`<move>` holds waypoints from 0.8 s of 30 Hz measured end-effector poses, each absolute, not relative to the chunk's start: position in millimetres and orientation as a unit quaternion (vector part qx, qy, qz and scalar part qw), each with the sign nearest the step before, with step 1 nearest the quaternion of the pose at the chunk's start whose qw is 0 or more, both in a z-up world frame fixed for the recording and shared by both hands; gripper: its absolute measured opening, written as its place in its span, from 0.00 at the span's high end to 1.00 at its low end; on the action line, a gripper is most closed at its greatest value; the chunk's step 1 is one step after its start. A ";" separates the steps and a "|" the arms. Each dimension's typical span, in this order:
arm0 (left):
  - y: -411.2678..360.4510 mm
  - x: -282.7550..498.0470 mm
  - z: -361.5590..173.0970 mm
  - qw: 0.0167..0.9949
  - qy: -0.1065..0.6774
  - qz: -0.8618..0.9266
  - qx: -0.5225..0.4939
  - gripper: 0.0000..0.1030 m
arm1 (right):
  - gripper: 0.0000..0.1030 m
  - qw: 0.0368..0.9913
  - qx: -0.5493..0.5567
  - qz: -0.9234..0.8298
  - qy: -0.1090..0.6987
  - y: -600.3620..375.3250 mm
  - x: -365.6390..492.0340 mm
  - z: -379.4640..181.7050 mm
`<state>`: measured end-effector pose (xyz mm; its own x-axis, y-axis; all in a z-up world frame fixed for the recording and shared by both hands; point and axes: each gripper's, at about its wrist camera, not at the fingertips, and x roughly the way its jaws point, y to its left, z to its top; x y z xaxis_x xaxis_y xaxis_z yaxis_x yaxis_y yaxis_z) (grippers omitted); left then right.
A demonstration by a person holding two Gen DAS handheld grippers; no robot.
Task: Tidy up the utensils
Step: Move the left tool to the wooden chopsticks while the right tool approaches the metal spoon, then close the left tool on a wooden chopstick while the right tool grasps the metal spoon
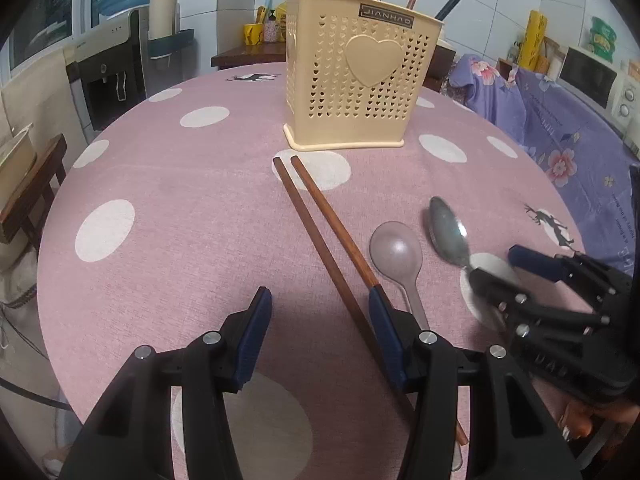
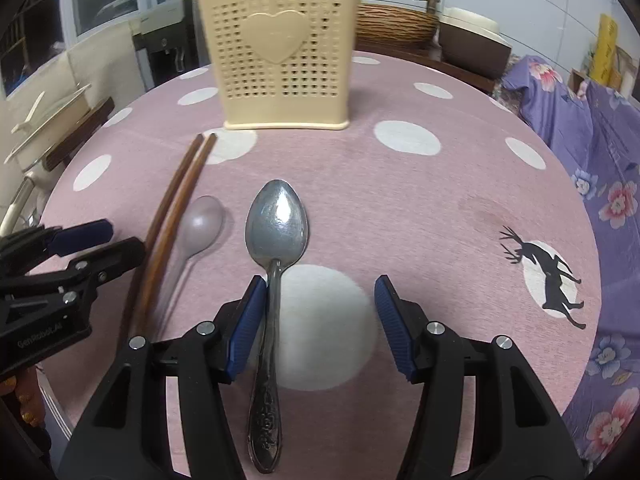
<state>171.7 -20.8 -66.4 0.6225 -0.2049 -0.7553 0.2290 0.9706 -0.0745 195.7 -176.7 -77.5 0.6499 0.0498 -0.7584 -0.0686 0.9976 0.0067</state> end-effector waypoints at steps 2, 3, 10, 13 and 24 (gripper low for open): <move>-23.1 172.0 -68.5 0.899 0.421 -0.118 0.021 0.51 | 0.45 0.909 -0.009 0.026 0.417 -182.5 198.2 -77.7; -24.2 171.6 -69.1 0.900 0.420 -0.116 0.025 0.51 | 0.45 0.909 -0.008 0.024 0.417 -185.1 198.6 -77.8; -32.2 175.3 -70.3 0.901 0.418 -0.105 0.056 0.52 | 0.45 0.909 -0.002 0.019 0.416 -190.4 199.8 -77.8; -29.5 175.7 -69.5 0.898 0.421 -0.112 0.054 0.55 | 0.45 0.909 0.003 0.020 0.417 -192.0 199.8 -77.7; 7.5 187.9 -65.8 0.895 0.435 -0.102 0.001 0.56 | 0.45 0.906 0.023 0.032 0.422 -190.3 202.5 -76.6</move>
<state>187.9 7.5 -65.8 0.6013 -0.1817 -0.7781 0.1838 0.9791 -0.0867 202.5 -190.3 -76.6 0.6413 0.0774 -0.7634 -0.0386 0.9969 0.0687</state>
